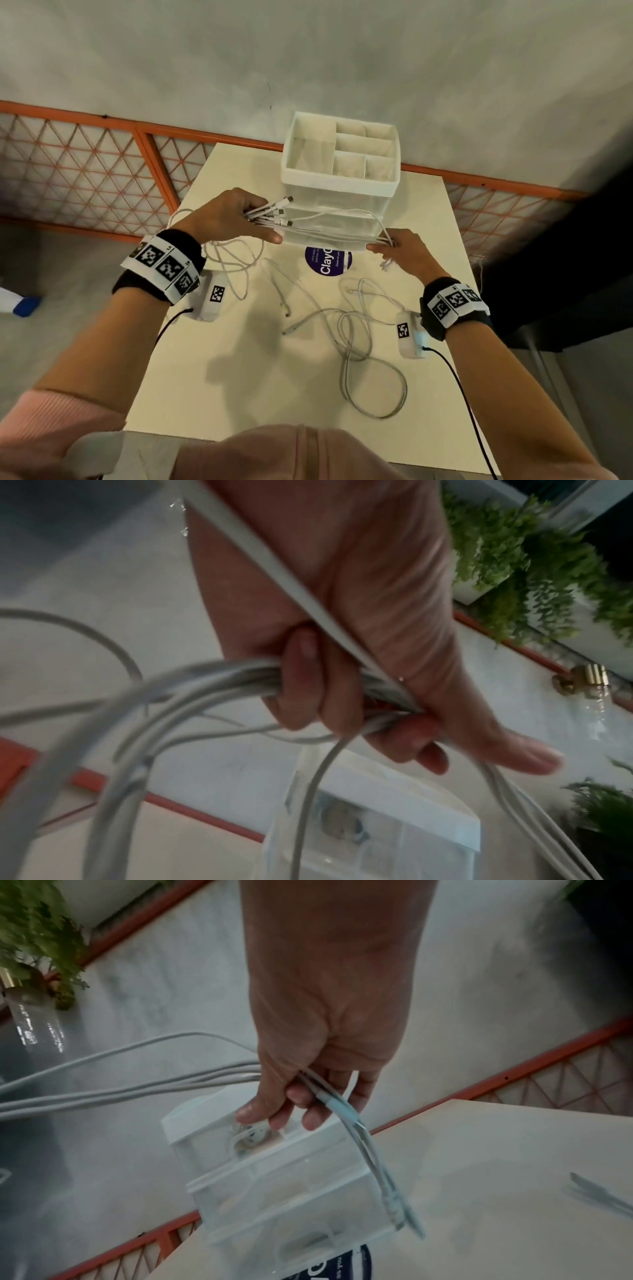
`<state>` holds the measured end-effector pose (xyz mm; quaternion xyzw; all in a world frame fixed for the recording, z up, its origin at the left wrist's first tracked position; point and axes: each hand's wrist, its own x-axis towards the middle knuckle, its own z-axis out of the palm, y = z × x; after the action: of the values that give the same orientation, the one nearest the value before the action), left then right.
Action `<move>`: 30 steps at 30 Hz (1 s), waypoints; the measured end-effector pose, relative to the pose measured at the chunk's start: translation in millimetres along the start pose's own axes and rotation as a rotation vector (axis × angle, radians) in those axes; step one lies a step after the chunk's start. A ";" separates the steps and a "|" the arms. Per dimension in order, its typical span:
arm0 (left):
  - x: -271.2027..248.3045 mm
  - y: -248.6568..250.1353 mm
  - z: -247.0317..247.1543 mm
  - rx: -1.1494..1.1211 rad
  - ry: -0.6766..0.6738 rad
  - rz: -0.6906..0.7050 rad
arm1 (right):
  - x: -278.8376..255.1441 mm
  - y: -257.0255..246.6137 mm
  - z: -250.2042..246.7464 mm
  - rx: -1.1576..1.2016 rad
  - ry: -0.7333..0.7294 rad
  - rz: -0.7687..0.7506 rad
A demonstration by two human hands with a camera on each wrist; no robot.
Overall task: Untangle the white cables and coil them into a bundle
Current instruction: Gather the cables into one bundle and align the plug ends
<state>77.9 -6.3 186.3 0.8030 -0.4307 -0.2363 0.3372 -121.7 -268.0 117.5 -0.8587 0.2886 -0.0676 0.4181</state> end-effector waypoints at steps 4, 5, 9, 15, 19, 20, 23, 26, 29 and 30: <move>-0.8 -19.4 3.1 -0.024 0.070 -0.028 | 20.5 -5.0 11.2 -0.015 0.007 -0.023; 1.2 -25.0 5.2 0.004 0.148 -0.030 | 25.7 -5.2 15.0 -0.041 0.024 -0.030; 8.9 -41.1 13.4 0.114 0.407 -0.050 | 33.8 -6.8 47.6 -0.189 0.136 -0.072; 23.8 -44.9 27.7 0.127 0.533 -0.106 | 9.7 -24.2 122.2 -0.313 0.072 -0.426; 31.7 -50.5 40.5 0.142 0.453 -0.117 | 4.8 -15.4 165.2 -0.456 -0.598 -0.425; 32.2 -51.9 44.0 0.139 0.434 -0.112 | 4.5 -9.9 173.0 -0.502 -0.683 -0.423; 30.3 -55.2 53.7 0.124 0.379 -0.117 | 4.2 -0.8 183.0 -0.502 -0.696 -0.443; 27.9 -55.9 59.7 0.114 0.331 -0.142 | 7.9 1.0 178.4 -0.511 -0.683 -0.419; 26.3 -51.9 62.1 0.147 0.326 -0.168 | 10.3 -11.4 169.1 -0.454 -0.719 -0.455; 27.0 -51.0 62.8 0.149 0.333 -0.176 | 10.4 -22.4 161.9 -0.350 -0.736 -0.453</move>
<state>76.9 -30.1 104.3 0.8883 -0.3137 -0.0963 0.3214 -45.4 -153.0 29.3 -0.9246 -0.0668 0.2017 0.3162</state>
